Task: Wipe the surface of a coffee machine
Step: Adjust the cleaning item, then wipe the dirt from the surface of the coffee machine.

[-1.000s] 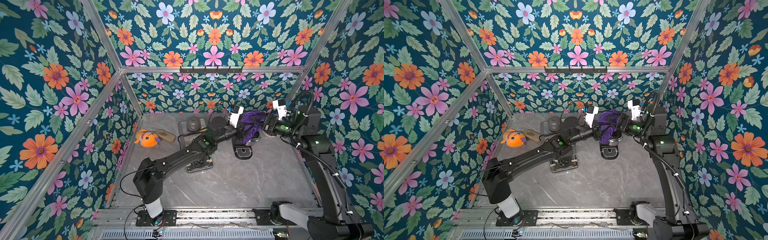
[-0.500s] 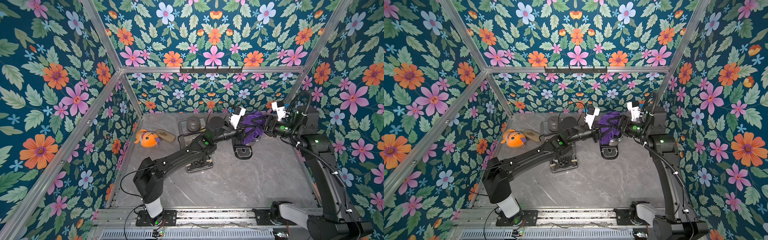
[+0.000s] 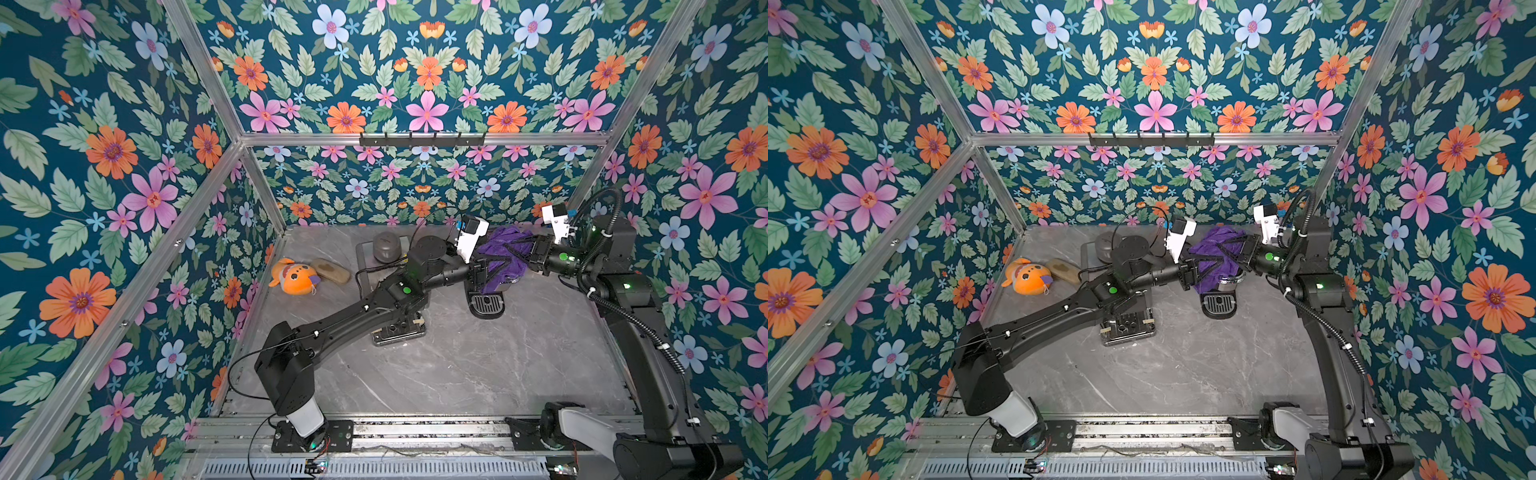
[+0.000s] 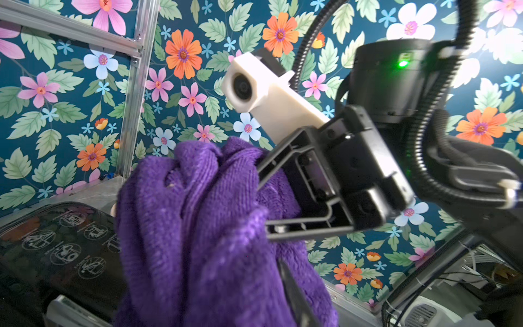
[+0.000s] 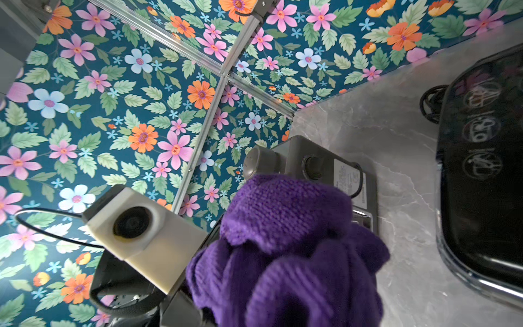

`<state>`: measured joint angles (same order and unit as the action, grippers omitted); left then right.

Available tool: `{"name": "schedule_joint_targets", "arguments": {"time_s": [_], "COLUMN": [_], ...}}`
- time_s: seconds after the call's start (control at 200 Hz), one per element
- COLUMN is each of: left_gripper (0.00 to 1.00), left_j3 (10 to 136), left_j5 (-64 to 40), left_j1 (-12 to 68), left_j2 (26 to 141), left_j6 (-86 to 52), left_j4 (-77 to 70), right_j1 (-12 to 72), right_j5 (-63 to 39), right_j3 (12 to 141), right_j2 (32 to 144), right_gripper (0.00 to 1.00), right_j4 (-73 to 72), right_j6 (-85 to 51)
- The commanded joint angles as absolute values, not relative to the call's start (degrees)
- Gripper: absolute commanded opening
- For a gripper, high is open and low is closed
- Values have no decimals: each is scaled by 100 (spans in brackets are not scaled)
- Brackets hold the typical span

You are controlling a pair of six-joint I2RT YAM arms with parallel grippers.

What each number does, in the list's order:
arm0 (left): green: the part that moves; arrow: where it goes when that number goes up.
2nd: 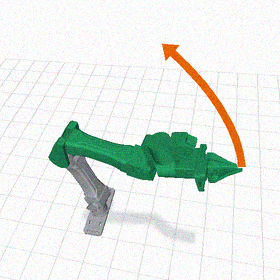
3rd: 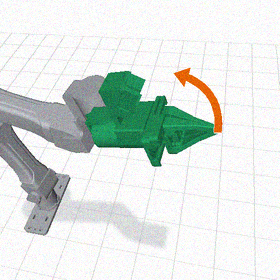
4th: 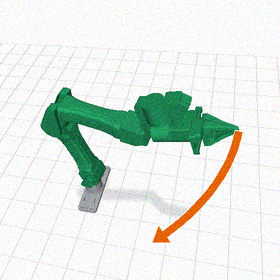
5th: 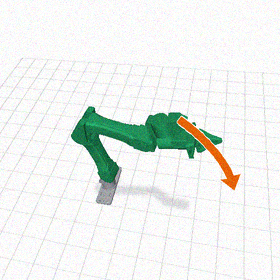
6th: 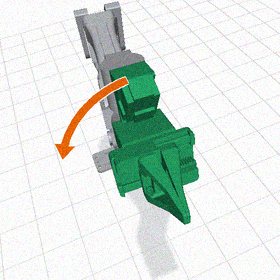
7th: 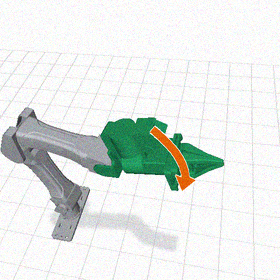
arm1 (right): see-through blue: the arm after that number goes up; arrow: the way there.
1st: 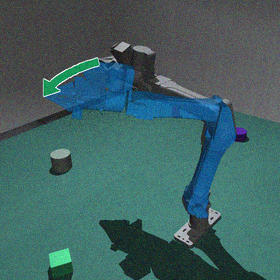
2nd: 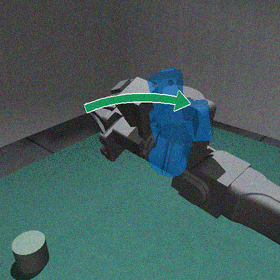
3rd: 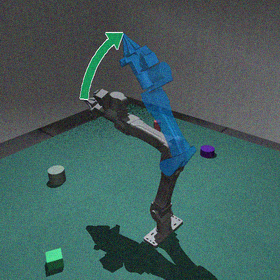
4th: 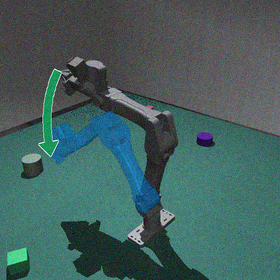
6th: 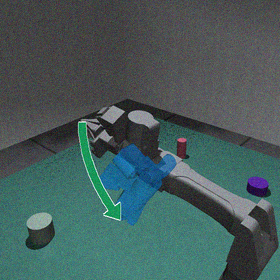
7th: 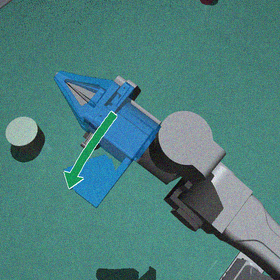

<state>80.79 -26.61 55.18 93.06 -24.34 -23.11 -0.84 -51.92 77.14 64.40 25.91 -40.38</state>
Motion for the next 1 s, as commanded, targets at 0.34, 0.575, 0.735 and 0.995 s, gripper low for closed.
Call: {"name": "schedule_joint_targets", "arguments": {"time_s": [0.34,0.575,0.735,0.995], "left_gripper": [68,64,59,58], "left_j3": [8830,11429,12470,12779], "left_j5": [-819,-518,-719,-905], "left_j1": [5370,4839,4662,4667], "left_j2": [9112,10984,12045,12786], "left_j6": [-2064,-2729,-2975,-2973], "left_j4": [-1328,900,1462,1511], "right_j1": [-1668,-1933,-1954,-1964], "right_j5": [-4761,-4309,-4030,-4168], "right_j3": [6539,5705,5266,4832], "right_j2": [6284,6416,6759,7619], "right_gripper": [0,0,0,0], "right_j4": [1741,1418,1206,659], "right_j6": [-4240,-3941,-3611,-3401]}}
